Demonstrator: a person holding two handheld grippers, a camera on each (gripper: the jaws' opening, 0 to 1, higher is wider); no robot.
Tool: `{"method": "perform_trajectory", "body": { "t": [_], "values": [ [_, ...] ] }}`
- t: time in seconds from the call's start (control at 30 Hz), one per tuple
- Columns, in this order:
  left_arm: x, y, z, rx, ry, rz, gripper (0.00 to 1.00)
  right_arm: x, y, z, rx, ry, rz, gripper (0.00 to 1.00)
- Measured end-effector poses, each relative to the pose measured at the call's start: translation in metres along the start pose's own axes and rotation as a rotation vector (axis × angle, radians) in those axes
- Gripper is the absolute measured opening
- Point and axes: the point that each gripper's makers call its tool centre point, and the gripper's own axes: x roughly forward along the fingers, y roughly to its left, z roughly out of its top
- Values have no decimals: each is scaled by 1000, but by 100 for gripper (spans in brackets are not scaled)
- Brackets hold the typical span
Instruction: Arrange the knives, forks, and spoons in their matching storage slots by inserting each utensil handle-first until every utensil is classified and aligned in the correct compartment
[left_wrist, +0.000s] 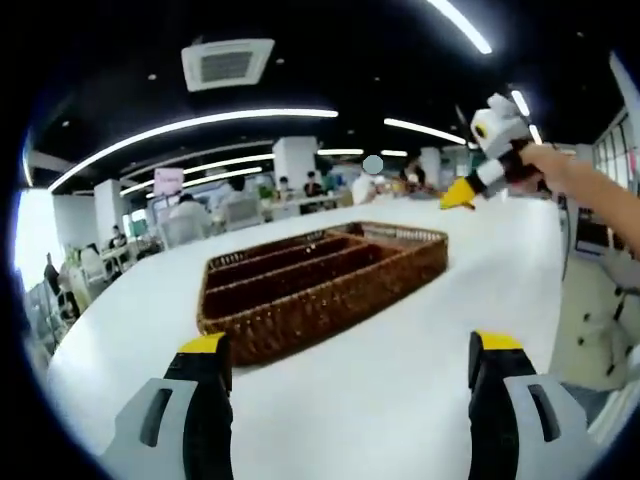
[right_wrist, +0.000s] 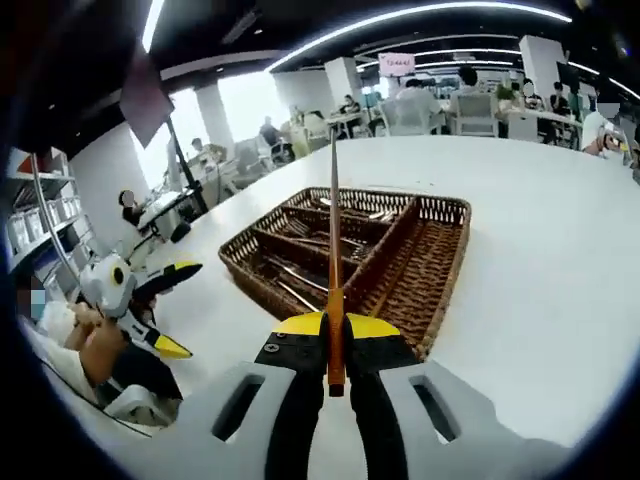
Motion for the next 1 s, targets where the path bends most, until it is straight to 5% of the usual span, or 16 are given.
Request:
{"method": "perform_trajectory", "body": {
  "t": [0.47, 1.0],
  "values": [
    [2, 22, -12, -23, 3, 0, 100, 34, -39, 24, 128, 28, -109, 6],
    [-2, 39, -21, -33, -1, 4, 100, 59, -62, -7, 247, 143, -272, 6]
  ]
}}
